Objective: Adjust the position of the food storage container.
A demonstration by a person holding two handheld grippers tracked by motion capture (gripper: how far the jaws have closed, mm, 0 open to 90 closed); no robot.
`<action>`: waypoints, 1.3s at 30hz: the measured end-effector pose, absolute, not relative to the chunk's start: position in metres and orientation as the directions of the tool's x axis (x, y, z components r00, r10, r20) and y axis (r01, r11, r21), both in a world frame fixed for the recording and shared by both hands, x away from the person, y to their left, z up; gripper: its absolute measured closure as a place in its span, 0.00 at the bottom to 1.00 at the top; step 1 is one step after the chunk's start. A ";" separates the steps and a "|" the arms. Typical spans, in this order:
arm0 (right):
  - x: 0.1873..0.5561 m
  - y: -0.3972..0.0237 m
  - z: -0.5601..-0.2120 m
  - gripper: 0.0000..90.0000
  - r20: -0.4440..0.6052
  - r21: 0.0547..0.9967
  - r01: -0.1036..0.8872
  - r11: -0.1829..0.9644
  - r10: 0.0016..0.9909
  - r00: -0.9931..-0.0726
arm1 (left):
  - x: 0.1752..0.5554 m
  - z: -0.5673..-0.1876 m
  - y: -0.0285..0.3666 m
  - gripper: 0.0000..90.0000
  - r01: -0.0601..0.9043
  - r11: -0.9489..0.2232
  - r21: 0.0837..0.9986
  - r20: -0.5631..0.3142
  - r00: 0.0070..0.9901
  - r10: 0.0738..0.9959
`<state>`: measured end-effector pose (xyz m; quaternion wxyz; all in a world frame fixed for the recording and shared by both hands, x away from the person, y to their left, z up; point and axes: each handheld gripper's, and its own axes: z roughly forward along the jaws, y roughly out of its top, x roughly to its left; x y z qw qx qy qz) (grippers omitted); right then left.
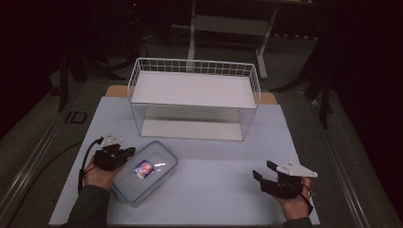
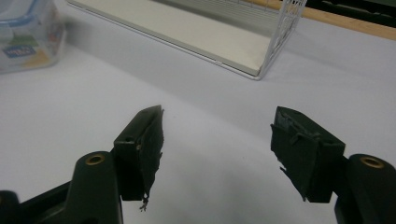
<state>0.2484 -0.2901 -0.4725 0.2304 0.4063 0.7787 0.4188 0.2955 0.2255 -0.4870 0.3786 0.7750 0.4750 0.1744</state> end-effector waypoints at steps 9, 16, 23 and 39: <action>0.249 -0.290 -0.473 0.37 -0.019 0.839 0.439 0.321 0.824 -0.566 | 0.307 -0.488 0.166 1.00 0.560 -0.332 0.759 -0.095 0.600 0.795; 0.248 -0.289 -0.473 0.37 -0.024 0.839 0.435 0.326 0.821 -0.570 | 0.308 -0.486 0.132 1.00 0.517 -0.386 0.764 -0.067 0.658 0.750; 0.248 -0.292 -0.473 0.37 -0.018 0.840 0.439 0.320 0.825 -0.566 | 0.287 -0.467 0.149 1.00 0.508 -0.311 0.803 -0.142 0.671 0.728; 0.248 -0.284 -0.475 0.37 -0.024 0.834 0.438 0.336 0.815 -0.579 | 0.210 -0.480 0.188 1.00 0.499 -0.352 0.792 -0.150 0.718 0.680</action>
